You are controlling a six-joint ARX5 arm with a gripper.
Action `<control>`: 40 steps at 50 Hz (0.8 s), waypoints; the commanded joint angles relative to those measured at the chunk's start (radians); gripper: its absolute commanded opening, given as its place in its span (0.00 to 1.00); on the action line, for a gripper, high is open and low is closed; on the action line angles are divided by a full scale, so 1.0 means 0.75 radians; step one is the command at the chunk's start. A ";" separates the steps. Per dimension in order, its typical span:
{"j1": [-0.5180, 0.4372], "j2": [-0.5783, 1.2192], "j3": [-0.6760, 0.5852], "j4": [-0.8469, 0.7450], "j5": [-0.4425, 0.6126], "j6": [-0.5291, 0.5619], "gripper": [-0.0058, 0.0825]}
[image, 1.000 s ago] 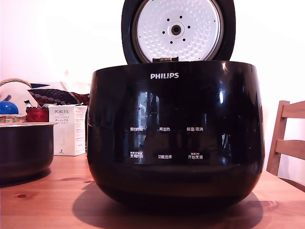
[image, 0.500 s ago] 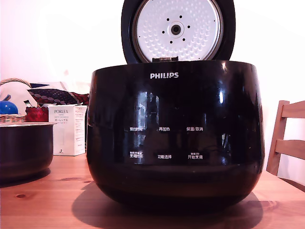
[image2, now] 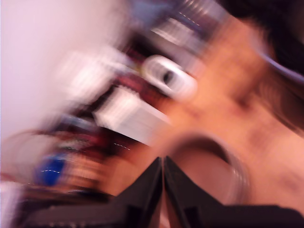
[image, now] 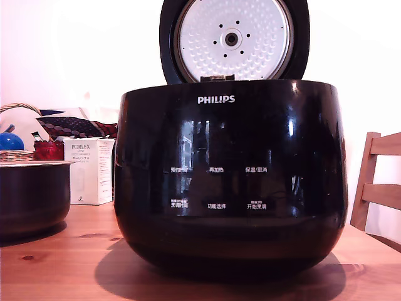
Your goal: Pick up the metallic pot next to the rice cooker
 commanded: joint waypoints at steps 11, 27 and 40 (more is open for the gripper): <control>0.004 0.170 0.073 -0.339 -0.023 0.075 0.48; 0.004 0.380 0.073 -0.391 -0.152 0.075 0.72; 0.006 0.569 0.073 -0.356 -0.155 0.075 0.72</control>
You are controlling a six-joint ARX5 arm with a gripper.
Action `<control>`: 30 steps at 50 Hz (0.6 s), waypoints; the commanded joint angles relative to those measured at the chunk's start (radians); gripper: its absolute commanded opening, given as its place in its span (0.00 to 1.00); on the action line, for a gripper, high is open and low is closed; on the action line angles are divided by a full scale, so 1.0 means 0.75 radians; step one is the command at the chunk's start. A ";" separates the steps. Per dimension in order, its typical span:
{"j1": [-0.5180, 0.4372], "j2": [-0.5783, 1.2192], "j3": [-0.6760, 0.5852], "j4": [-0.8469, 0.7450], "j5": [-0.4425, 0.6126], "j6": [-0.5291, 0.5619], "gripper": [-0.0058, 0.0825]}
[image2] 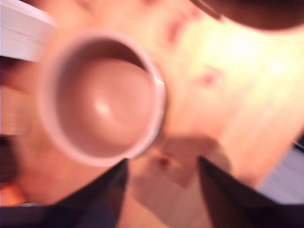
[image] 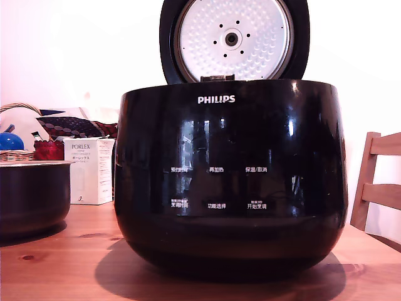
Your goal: Pick up the metallic pot next to the rice cooker
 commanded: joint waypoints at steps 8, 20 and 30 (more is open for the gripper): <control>0.022 0.131 0.008 0.064 0.013 0.004 0.72; 0.041 0.303 0.008 0.111 0.013 -0.002 0.72; 0.048 0.425 0.008 0.181 0.012 -0.011 0.72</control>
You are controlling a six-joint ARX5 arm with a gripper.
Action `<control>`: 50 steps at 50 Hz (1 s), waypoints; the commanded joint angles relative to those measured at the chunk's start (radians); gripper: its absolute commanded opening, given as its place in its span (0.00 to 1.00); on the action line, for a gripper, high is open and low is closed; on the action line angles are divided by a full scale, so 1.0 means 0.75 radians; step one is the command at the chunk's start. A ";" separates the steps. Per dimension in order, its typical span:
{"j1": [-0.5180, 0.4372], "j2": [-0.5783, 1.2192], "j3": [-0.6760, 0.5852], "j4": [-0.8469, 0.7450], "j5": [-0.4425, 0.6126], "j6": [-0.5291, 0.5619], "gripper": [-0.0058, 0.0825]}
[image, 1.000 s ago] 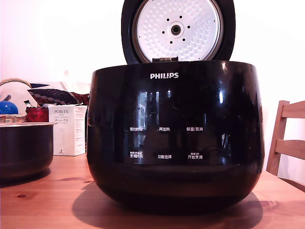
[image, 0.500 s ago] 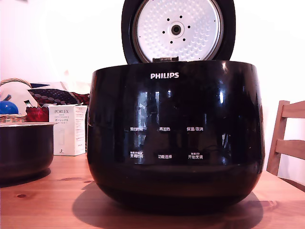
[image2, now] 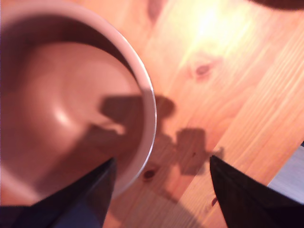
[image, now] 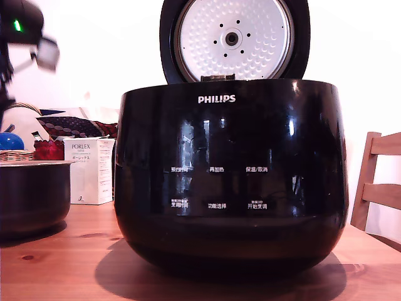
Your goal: Pick up the metallic pot next to the rice cooker
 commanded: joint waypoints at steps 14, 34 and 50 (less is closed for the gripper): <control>0.015 0.160 0.007 0.094 -0.018 -0.008 0.66; 0.016 0.162 0.007 0.103 -0.016 -0.003 0.19; 0.009 0.152 0.008 0.031 -0.021 0.043 0.04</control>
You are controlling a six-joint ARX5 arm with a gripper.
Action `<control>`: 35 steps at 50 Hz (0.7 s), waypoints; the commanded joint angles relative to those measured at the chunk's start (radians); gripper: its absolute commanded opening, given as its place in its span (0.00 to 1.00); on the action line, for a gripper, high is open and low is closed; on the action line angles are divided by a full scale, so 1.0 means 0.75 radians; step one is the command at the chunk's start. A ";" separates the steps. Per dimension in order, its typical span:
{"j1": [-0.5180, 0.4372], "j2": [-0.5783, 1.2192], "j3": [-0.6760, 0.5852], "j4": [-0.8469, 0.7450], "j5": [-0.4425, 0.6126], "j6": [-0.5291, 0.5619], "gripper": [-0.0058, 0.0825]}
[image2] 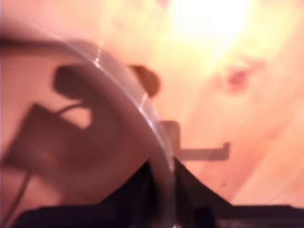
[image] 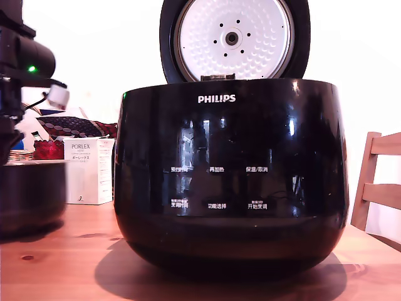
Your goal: Pick up the metallic pot next to the rice cooker
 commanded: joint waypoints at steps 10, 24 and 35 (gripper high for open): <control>0.003 -0.053 -0.010 -0.030 -0.006 0.006 0.04; -0.025 -0.210 -0.010 -0.040 -0.041 0.012 0.04; -0.091 -0.356 -0.010 -0.107 -0.089 0.041 0.04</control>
